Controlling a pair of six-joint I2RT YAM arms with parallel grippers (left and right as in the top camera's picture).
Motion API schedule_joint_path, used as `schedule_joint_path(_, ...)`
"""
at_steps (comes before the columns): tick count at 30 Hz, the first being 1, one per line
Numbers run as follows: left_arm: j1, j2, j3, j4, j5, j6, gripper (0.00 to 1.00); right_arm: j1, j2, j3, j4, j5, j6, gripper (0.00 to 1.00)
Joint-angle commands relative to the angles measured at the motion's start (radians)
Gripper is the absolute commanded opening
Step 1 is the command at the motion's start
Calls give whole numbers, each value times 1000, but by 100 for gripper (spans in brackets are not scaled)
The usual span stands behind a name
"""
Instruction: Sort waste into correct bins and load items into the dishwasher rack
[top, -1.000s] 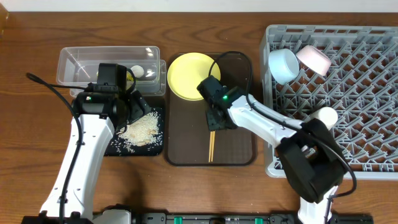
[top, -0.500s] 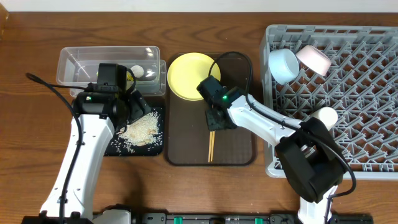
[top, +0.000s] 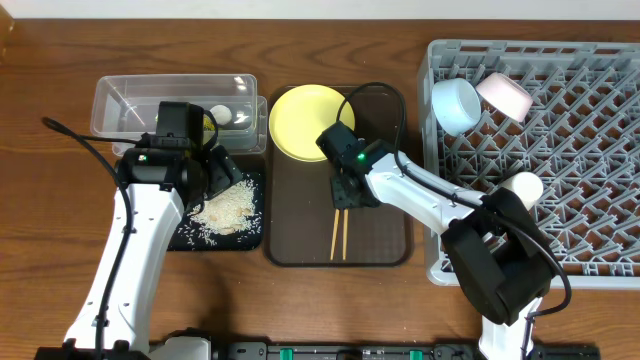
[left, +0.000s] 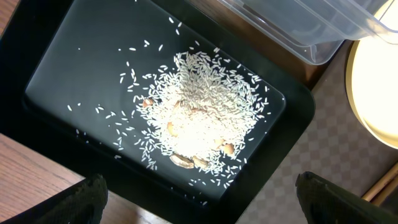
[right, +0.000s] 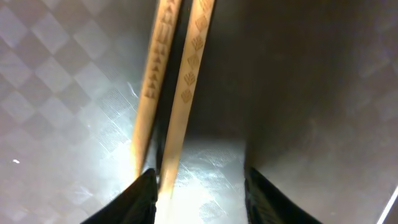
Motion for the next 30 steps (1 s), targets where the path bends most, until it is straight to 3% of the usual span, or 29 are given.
schedule_joint_path(1,5,-6,8,-3,-16,-5,99,1,18,-4,-21,11,13,38)
schedule_joint_path(13,5,-6,8,-3,-16,-5,99,-58,18,-4,-81,10,37,1)
schedule_joint_path(22,5,-6,8,-3,-16,-5,99,-116,2,-3,-103,-50,-80,1)
schedule_joint_path(30,5,-6,8,-3,-16,-5,99,-195,-200,-2,-140,-50,-209,1)
